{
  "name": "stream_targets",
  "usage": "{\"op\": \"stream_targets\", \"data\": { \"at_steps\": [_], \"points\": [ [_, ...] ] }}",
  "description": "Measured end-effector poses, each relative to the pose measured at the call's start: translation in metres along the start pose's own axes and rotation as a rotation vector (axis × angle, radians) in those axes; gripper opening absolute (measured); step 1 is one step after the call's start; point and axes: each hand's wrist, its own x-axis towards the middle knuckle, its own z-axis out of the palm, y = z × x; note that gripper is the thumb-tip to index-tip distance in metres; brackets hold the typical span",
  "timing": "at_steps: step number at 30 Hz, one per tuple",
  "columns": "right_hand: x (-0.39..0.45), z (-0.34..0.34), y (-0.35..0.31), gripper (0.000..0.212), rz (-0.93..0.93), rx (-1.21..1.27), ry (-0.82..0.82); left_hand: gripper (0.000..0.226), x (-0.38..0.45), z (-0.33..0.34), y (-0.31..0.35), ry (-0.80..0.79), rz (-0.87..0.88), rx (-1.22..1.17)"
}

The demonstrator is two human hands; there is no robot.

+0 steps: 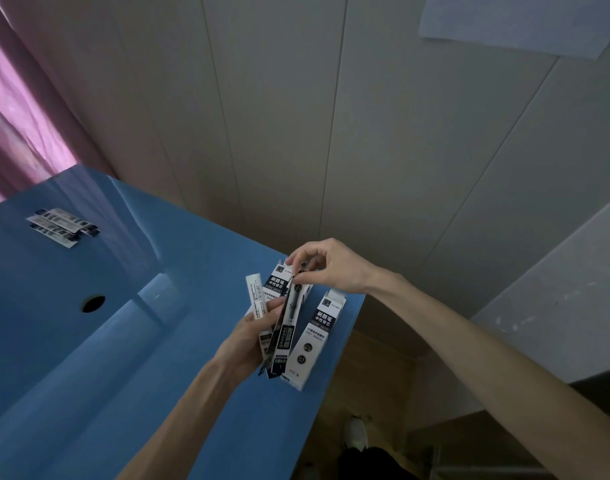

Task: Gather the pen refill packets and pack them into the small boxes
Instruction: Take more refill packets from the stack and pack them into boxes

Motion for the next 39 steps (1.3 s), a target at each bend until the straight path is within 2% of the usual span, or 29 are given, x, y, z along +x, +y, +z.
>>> {"op": "stream_targets", "data": {
  "at_steps": [3, 12, 16, 18, 23, 27, 30, 32, 34, 37, 39],
  "points": [
    [0.001, 0.003, 0.003, 0.01, 0.003, -0.007, 0.01, 0.043, 0.001, -0.005, -0.001, 0.015, -0.004, -0.026],
    [-0.001, 0.001, 0.007, 0.007, 0.005, 0.026, 0.068, 0.039, 0.003, -0.007, 0.004, 0.076, -0.089, -0.053],
    [-0.007, -0.006, 0.012, 0.009, 0.049, 0.114, 0.118, 0.032, 0.008, -0.012, 0.007, 0.141, -0.087, -0.194],
    [-0.01, -0.011, 0.019, 0.012, 0.081, 0.203, 0.159, 0.04, 0.012, -0.018, 0.008, 0.145, -0.071, -0.292],
    [-0.027, -0.013, 0.035, 0.015, 0.216, 0.484, 0.355, 0.042, 0.02, -0.033, 0.004, 0.194, -0.028, -0.284],
    [-0.04, -0.007, 0.042, 0.018, 0.291, 0.687, 0.572, 0.023, 0.022, -0.028, 0.001, 0.262, 0.006, -0.365],
    [-0.046, 0.003, 0.042, 0.015, 0.259, 0.773, 0.747, 0.027, 0.024, -0.017, 0.0, 0.312, 0.007, -0.437],
    [-0.047, 0.02, 0.039, 0.013, 0.189, 0.708, 0.812, 0.028, 0.024, -0.008, -0.001, 0.294, -0.017, -0.417],
    [-0.05, 0.043, 0.037, 0.01, 0.078, 0.504, 0.816, 0.033, 0.023, 0.002, 0.0, 0.229, -0.051, -0.412],
    [-0.057, 0.075, 0.046, 0.009, -0.138, 0.075, 0.706, 0.028, 0.024, 0.011, 0.0, 0.135, -0.067, -0.424],
    [-0.063, 0.091, 0.059, 0.016, -0.236, -0.145, 0.585, 0.03, 0.024, 0.014, 0.002, 0.108, -0.059, -0.393]
  ]
}}
